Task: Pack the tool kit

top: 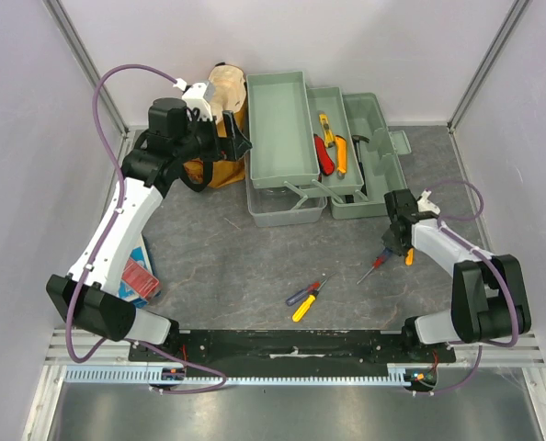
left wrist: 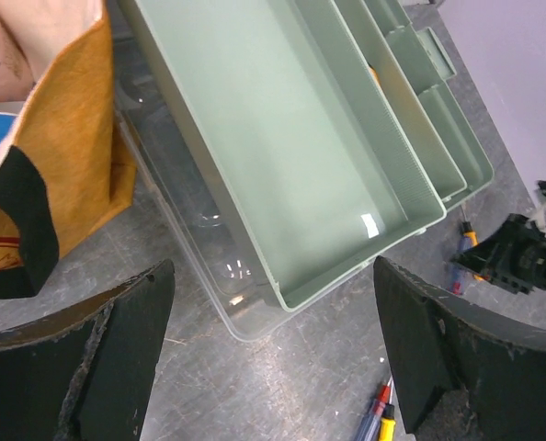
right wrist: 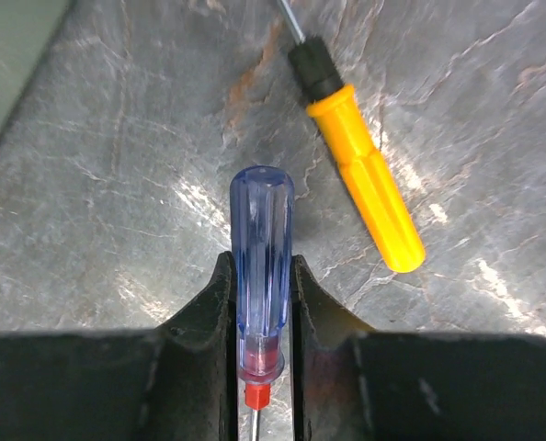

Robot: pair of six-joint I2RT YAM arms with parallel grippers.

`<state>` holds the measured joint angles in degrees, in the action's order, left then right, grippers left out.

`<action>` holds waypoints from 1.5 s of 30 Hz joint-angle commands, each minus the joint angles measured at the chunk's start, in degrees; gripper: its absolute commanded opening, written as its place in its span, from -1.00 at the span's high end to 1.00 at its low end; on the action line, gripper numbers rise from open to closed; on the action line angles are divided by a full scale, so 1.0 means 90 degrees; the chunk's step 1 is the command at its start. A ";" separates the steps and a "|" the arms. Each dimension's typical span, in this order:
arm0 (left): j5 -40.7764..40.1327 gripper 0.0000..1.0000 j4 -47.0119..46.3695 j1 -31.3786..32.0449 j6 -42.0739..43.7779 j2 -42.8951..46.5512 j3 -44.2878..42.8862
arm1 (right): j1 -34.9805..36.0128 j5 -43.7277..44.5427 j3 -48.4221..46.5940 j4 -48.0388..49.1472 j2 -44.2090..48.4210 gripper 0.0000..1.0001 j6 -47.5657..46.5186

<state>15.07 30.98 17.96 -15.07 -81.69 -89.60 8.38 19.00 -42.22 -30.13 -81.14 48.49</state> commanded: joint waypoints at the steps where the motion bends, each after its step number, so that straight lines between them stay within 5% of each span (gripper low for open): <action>1: -0.0317 -0.86 -0.0132 -0.0032 0.0034 0.0297 -0.0005 | -0.0033 0.0944 -0.0728 -0.0284 0.0539 0.87 -0.0045; 8: -0.0395 -0.86 -0.0132 -0.0022 0.0024 0.0375 0.0005 | -0.0013 0.1396 -0.2708 -0.0598 0.0911 0.86 -0.0953; 18: -0.0230 -0.86 -0.0132 -0.0032 0.0073 0.0415 -0.0044 | 0.0522 -0.1720 -0.4604 0.1850 0.0160 0.81 -0.1666; 25: 0.0445 -0.86 -0.0103 -0.0022 0.0220 0.0424 -0.0005 | 0.1567 -0.1711 -0.6303 0.2868 -0.1421 0.78 -0.1462; 36: -0.0376 -0.93 0.0347 -0.0022 0.0141 0.0502 0.0170 | 0.2242 -0.1526 -0.7331 0.3035 -0.3229 0.73 -0.2077; 38: -0.0240 -0.80 0.0347 -0.0022 0.0180 0.0532 0.0229 | 0.2281 -0.1593 -0.7341 0.3016 -0.3395 0.67 -0.2165; 45: 0.0376 -0.68 0.0386 -0.0022 0.0288 0.0551 0.0424 | 0.2321 -0.1692 -0.7691 0.2646 -0.3952 0.04 -0.2302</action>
<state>14.57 34.41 17.96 -14.94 -78.54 -86.89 29.19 4.01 -105.89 -5.50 -114.67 30.00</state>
